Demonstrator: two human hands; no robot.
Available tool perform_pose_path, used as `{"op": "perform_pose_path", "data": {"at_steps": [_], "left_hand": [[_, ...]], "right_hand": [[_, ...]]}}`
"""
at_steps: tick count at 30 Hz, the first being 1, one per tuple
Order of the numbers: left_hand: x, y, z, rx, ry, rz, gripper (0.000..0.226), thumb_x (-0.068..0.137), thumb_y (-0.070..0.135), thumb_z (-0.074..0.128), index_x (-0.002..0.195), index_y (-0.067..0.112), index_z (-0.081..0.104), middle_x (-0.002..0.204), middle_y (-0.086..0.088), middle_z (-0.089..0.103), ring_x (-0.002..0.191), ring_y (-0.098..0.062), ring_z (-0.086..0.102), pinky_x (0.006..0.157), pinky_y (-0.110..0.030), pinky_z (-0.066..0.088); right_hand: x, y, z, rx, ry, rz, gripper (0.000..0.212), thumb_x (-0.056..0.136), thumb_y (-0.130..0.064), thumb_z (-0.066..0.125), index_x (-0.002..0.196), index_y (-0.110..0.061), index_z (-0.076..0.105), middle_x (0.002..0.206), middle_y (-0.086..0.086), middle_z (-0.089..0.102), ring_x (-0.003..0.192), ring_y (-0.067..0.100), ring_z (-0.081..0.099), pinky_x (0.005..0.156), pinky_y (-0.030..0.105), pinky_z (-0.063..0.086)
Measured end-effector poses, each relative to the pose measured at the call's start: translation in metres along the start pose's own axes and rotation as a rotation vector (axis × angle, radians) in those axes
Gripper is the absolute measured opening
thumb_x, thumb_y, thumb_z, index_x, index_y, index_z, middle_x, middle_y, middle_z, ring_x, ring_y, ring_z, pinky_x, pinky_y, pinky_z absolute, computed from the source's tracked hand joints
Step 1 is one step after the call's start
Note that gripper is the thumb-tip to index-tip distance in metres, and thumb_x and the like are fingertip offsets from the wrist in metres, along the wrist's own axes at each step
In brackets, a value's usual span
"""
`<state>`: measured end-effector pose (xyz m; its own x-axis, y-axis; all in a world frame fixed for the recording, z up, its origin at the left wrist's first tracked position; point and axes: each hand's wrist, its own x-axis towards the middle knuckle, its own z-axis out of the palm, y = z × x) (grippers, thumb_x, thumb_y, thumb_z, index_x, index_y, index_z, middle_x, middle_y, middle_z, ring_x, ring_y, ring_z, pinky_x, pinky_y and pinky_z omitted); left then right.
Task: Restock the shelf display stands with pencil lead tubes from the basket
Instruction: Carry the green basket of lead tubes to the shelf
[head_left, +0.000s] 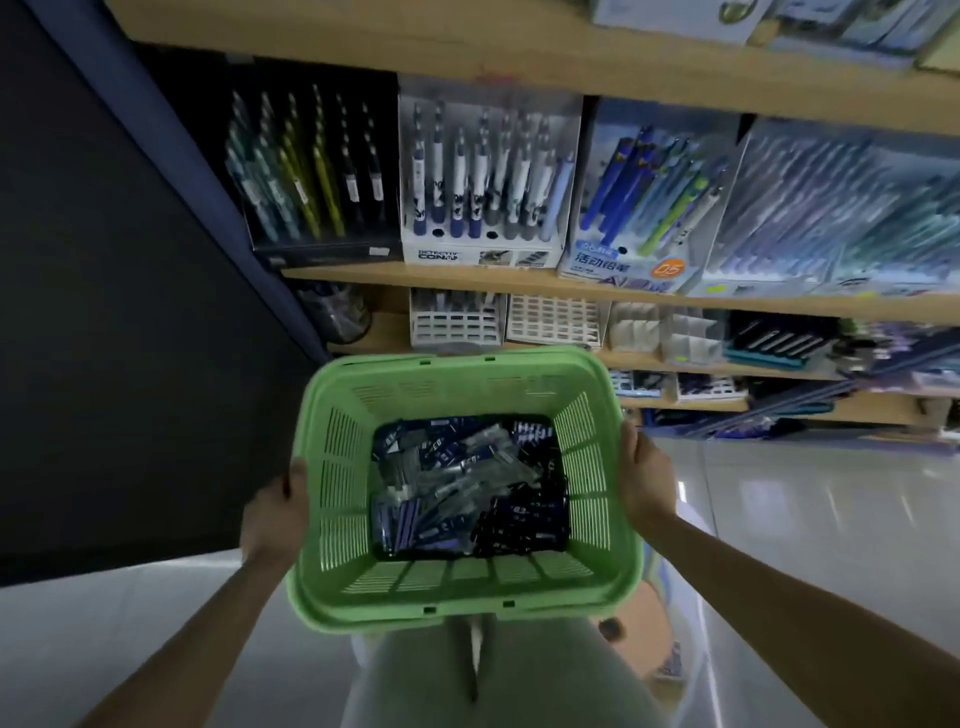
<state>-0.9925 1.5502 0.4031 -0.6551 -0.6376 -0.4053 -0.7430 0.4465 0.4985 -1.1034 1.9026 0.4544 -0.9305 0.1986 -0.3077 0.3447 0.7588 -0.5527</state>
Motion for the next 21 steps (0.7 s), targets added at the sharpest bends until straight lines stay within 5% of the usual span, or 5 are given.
{"op": "perform_pose_path", "data": {"at_steps": [3, 10, 21], "left_hand": [[-0.004, -0.001, 0.001, -0.017, 0.021, -0.013, 0.056, 0.102, 0.039, 0.028, 0.097, -0.006, 0.062, 0.097, -0.032, 0.063, 0.091, -0.046, 0.059, 0.081, -0.044, 0.044], [0.0, -0.014, 0.011, -0.108, 0.067, -0.016, 0.055, 0.102, 0.039, 0.028, 0.101, -0.007, 0.059, 0.094, -0.027, 0.061, 0.089, -0.042, 0.057, 0.074, -0.039, 0.04], [0.003, -0.027, 0.054, -0.062, 0.097, -0.119, 0.057, 0.1, 0.047, 0.028, 0.1, 0.002, 0.063, 0.085, -0.02, 0.061, 0.079, -0.035, 0.055, 0.07, -0.038, 0.044]], "right_hand": [[0.008, -0.002, 0.003, 0.004, -0.014, -0.051, 0.046, 0.104, -0.032, 0.023, 0.107, -0.001, 0.056, 0.086, 0.016, 0.057, 0.081, 0.03, 0.055, 0.063, 0.034, 0.034], [0.017, 0.004, 0.026, 0.006, -0.037, -0.072, 0.038, 0.103, -0.036, 0.024, 0.089, -0.01, 0.046, 0.067, 0.001, 0.047, 0.062, 0.021, 0.046, 0.048, 0.028, 0.027], [0.036, 0.043, 0.054, -0.08, -0.137, -0.113, 0.038, 0.104, -0.032, 0.019, 0.081, -0.013, 0.044, 0.062, 0.004, 0.044, 0.062, 0.023, 0.047, 0.052, 0.027, 0.027]]}}
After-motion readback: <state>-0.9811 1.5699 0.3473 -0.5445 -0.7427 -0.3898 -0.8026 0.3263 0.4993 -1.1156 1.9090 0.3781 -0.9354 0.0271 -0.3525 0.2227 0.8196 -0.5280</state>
